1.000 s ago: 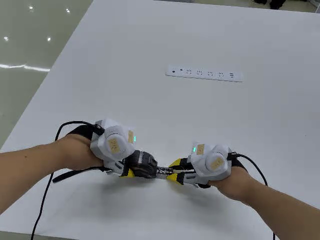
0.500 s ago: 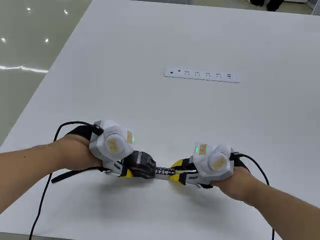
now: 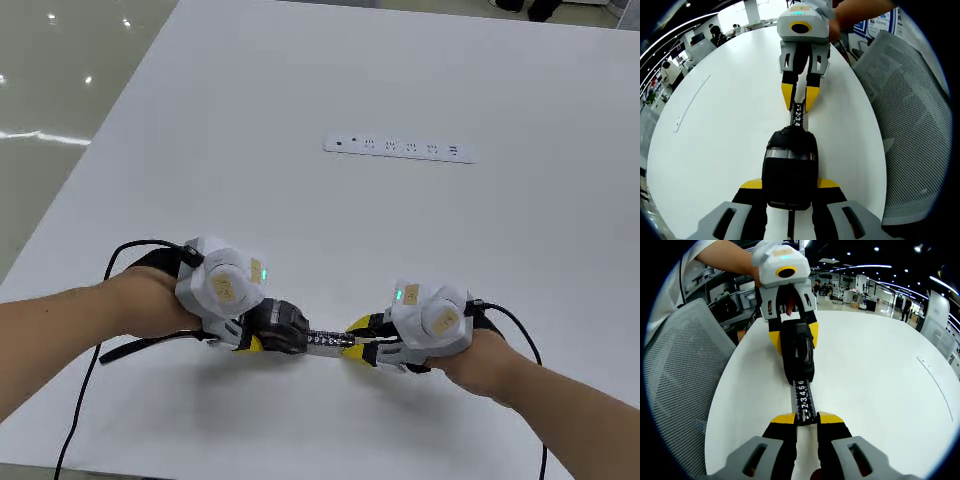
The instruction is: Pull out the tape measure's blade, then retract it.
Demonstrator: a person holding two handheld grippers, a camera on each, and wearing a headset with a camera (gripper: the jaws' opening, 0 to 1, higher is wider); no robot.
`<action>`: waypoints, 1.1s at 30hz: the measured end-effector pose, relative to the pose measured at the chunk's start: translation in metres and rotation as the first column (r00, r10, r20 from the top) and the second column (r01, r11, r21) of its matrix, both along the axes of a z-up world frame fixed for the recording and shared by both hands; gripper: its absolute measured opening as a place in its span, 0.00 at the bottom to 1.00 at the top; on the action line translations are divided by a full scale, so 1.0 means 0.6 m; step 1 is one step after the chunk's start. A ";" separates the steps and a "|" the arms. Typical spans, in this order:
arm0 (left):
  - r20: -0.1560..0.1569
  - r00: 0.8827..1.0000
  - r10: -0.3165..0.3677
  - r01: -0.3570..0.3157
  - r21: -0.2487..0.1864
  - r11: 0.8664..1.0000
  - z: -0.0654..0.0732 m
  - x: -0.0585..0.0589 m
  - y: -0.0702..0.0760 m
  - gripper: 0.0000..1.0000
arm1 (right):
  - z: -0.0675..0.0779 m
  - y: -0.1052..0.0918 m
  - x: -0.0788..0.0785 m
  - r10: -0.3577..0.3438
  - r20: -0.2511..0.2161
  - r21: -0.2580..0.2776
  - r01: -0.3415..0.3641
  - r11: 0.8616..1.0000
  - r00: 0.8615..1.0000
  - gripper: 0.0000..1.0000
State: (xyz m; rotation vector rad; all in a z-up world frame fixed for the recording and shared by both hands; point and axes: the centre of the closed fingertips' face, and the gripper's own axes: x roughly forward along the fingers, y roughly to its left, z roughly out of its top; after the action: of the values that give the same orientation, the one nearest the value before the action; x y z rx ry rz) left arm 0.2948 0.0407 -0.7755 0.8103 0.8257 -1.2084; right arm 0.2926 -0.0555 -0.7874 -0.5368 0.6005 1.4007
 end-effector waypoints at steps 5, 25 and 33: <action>0.001 1.000 0.003 -0.003 -0.002 1.000 0.000 0.001 0.000 0.31 | 0.002 -0.006 0.000 -0.002 -0.002 -0.002 0.002 1.000 1.000 0.10; 0.002 1.000 0.005 -0.005 -0.002 1.000 0.001 0.000 -0.002 0.31 | 0.003 -0.034 0.003 -0.022 -0.007 -0.005 0.022 1.000 1.000 0.10; 0.000 1.000 0.004 -0.004 -0.001 1.000 0.001 0.000 -0.003 0.31 | 0.004 -0.046 0.004 -0.027 -0.006 -0.007 0.027 1.000 1.000 0.10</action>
State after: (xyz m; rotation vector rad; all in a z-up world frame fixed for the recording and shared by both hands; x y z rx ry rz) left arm 0.2948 0.0390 -0.7747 0.8071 0.8264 -1.2052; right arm 0.2948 -0.0832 -0.7848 -0.5285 0.6154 1.3755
